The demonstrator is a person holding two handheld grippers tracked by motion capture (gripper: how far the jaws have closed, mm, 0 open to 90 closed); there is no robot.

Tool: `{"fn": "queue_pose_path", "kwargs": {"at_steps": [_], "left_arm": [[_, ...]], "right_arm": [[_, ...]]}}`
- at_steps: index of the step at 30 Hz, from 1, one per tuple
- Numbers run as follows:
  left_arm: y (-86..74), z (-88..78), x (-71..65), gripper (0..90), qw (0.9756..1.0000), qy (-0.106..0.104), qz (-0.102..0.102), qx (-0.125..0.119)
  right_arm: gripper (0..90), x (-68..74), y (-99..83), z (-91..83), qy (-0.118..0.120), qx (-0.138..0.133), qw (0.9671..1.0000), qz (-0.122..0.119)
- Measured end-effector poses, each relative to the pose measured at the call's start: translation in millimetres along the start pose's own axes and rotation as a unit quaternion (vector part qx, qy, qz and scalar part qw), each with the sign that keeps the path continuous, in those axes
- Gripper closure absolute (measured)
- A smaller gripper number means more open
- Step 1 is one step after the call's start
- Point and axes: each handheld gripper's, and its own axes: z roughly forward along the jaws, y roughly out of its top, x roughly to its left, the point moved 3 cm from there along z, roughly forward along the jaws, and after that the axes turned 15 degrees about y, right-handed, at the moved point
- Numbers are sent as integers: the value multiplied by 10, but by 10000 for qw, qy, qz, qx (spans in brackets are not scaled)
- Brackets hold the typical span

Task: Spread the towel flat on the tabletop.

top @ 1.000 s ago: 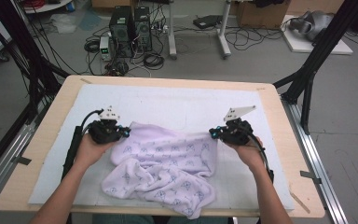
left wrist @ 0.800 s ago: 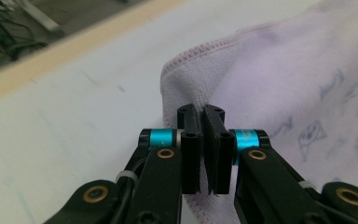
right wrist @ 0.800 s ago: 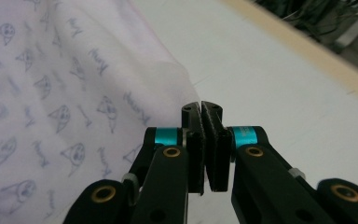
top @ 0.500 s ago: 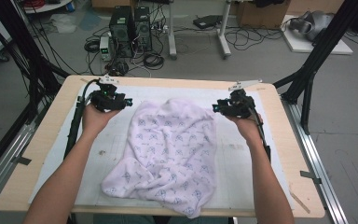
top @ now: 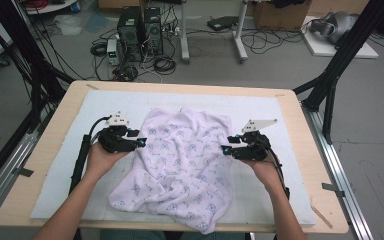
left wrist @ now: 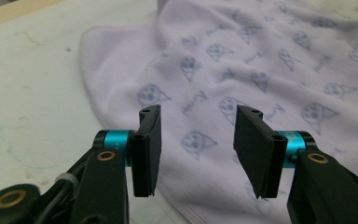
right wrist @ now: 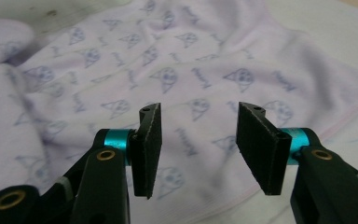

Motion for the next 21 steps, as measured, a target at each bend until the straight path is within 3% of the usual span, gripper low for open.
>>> {"fn": "queue_pose_path", "kwargs": {"at_steps": [2,3,6,9,13,15,16,17,21], "left_arm": [[-51,-50,-66,513,10000,-70,37,-51],[-73,-73,-97,500,9999,-110,92,-6],[-138,-139,-193,481,9996,-183,226,-27],[-223,-155,-250,441,9992,-311,225,84],[-373,-121,-320,439,9982,-448,260,296],[-451,-68,-352,491,9963,-550,371,546],[-486,-44,-369,558,9958,-521,434,607],[-505,-42,-384,558,9964,-446,474,546],[-505,-46,-363,721,9968,-339,489,541]], "right_arm": [[467,97,-28,12,144,187,9997,31],[476,212,-56,3,160,151,9997,-140],[475,311,-93,-8,294,35,9994,-158],[471,466,-211,12,361,88,9989,-269],[470,526,-326,77,417,135,9988,-228],[473,568,-413,153,463,320,9981,-237],[485,596,-487,244,495,547,9969,-259],[485,596,-487,244,495,547,9969,-259],[553,606,-578,403,465,858,9948,-302]]}}
